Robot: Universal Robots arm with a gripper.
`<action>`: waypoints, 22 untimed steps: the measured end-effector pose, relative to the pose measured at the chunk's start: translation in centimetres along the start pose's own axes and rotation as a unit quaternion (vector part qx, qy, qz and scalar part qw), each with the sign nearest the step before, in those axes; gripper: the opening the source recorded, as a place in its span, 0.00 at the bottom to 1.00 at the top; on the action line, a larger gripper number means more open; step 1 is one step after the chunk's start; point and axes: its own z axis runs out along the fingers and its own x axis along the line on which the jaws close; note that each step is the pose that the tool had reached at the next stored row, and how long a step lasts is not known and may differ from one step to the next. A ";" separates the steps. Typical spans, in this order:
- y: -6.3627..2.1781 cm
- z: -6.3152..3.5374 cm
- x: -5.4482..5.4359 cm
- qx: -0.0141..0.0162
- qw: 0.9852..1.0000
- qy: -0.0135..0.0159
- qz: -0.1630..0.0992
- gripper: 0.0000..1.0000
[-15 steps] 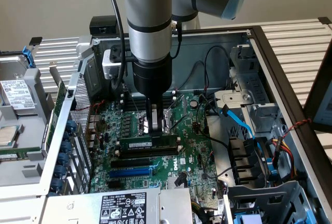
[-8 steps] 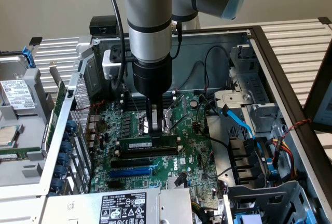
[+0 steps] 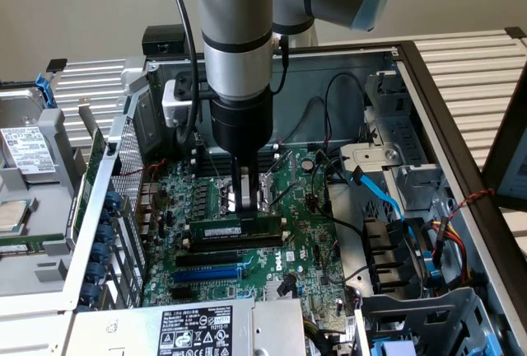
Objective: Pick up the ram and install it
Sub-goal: 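Insert the ram into the slot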
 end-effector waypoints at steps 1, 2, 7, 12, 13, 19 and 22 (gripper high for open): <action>0.00 0.04 0.0 0.000 1.000 0.000 0.000 0.14; 0.01 0.07 0.0 0.000 1.000 0.001 0.000 0.14; 0.02 0.09 -0.1 0.000 1.000 0.002 0.000 0.14; 0.07 0.09 -0.2 0.000 1.000 0.002 0.000 0.14; 0.10 0.11 -0.2 0.000 1.000 0.002 0.000 0.14; 0.15 0.15 -0.3 0.001 1.000 0.002 0.000 0.14; 0.15 0.18 -0.3 0.001 1.000 0.002 -0.001 0.14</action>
